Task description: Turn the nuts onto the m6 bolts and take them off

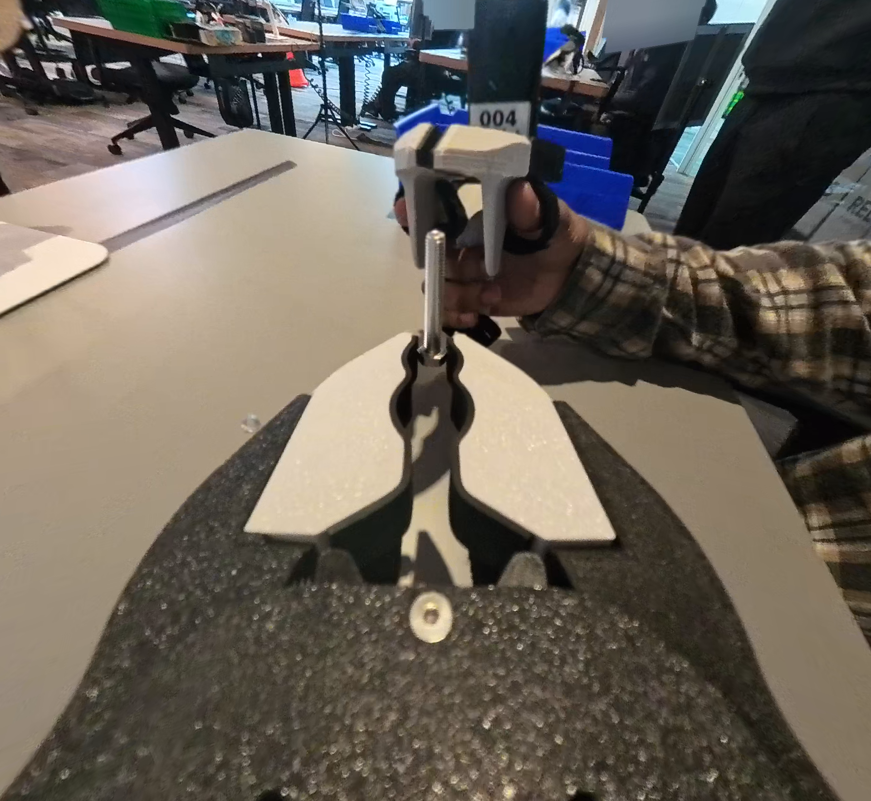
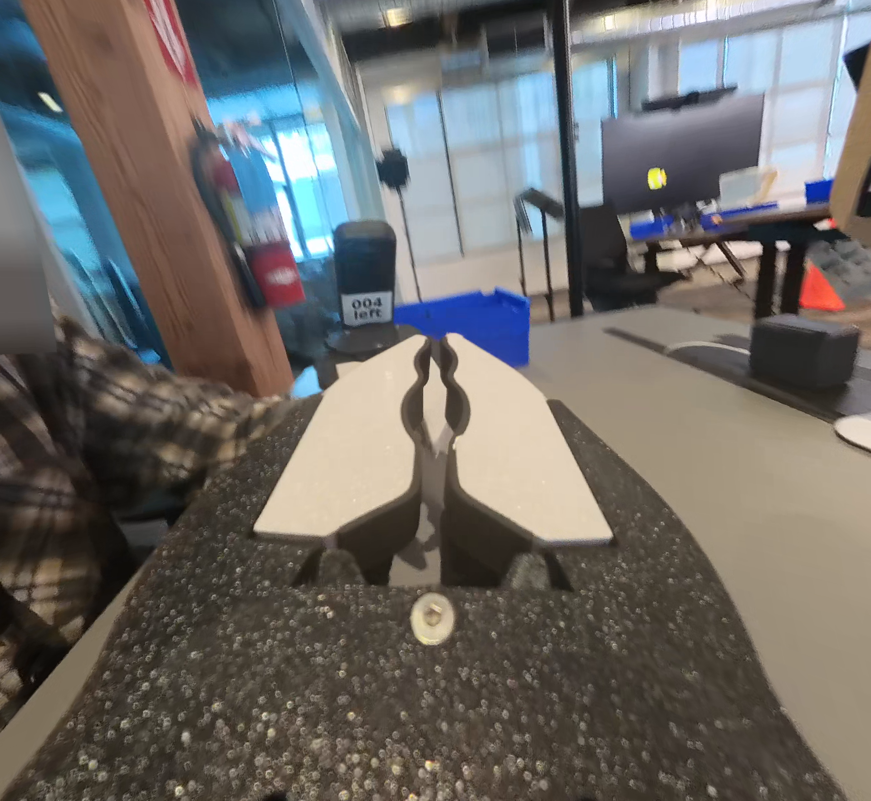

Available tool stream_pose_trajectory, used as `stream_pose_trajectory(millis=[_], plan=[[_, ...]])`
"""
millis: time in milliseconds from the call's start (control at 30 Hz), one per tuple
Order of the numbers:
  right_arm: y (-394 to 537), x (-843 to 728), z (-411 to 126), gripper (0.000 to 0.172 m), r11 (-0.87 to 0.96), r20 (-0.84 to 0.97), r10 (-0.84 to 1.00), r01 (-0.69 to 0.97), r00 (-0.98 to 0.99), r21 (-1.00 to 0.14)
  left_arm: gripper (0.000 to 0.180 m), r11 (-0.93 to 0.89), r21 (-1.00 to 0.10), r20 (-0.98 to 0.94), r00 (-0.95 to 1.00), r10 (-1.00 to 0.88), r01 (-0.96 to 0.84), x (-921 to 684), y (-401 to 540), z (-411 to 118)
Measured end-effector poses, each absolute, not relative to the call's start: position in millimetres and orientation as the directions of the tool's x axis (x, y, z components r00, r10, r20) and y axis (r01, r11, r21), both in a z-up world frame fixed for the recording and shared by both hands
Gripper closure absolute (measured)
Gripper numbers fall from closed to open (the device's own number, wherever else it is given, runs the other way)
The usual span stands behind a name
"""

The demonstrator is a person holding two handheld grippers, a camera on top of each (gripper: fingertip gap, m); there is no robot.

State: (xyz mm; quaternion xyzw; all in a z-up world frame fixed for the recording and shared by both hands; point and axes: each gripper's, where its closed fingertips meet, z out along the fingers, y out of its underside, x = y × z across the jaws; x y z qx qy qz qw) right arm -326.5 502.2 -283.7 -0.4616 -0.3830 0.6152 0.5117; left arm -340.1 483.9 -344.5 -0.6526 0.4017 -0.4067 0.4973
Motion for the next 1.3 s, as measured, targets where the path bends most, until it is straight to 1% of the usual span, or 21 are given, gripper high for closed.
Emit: stream_pose_trajectory(millis=[67,167,367,467,533,733,933,1033,1200,1300], plan=[[507.2,-324.4,-283.0,0.167,-0.194,-0.185,0.981,-0.296,-0.058,-0.935,0.170,-0.184,-0.978,0.136,0.364,-0.921,-0.099,-350.1,489.7,-340.4],[513.4,-324.2,-286.6,0.163,-0.172,-0.168,0.985,-0.251,-0.038,-0.953,0.170,-0.165,-0.981,0.111,0.411,-0.905,-0.098,-371.5,501.4,-338.2],[531.2,-326.7,-307.8,0.153,-0.088,-0.089,0.996,-0.047,0.031,-0.995,0.170,-0.166,-0.981,0.098,0.483,-0.870,-0.100,-413.2,516.4,-342.9],[549.3,-330.3,-319.6,0.152,-0.060,-0.057,0.997,0.055,0.057,-0.997,0.170,-0.175,-0.980,0.107,0.498,-0.861,-0.093,-420.3,520.5,-346.0],[560.4,-334.9,-324.5,0.152,-0.053,-0.048,0.997,0.096,0.059,-0.994,0.170,-0.170,-0.981,0.101,0.501,-0.859,-0.094,-420.2,521.7,-346.5],[576.2,-354.2,-332.5,0.151,-0.058,-0.053,0.998,0.135,0.036,-0.989,0.170,-0.161,-0.980,0.082,0.501,-0.862,-0.118,-416.6,521.8,-352.1],[592.3,-366.4,-339.6,0.150,-0.047,-0.038,0.998,0.178,0.053,-0.983,0.170,-0.166,-0.981,0.094,0.511,-0.855,-0.098,-421.9,524.7,-350.2],[612.9,-373.1,-345.5,0.150,-0.008,0.016,0.996,0.252,0.093,-0.968,0.170,-0.166,-0.982,0.097,0.525,-0.845,-0.086,-426.3,527.4,-349.2],[672.1,-395.5,-361.6,0.151,0.051,0.137,0.973,0.406,0.187,-0.912,0.170,-0.165,-0.984,0.102,0.544,-0.833,-0.067,-432.3,531.0,-346.8],[699.6,-415.4,-375.1,0.152,0.124,0.228,0.962,0.509,0.147,-0.852,0.170,-0.164,-0.984,0.102,0.546,-0.832,-0.067,-433.5,531.5,-346.7]])
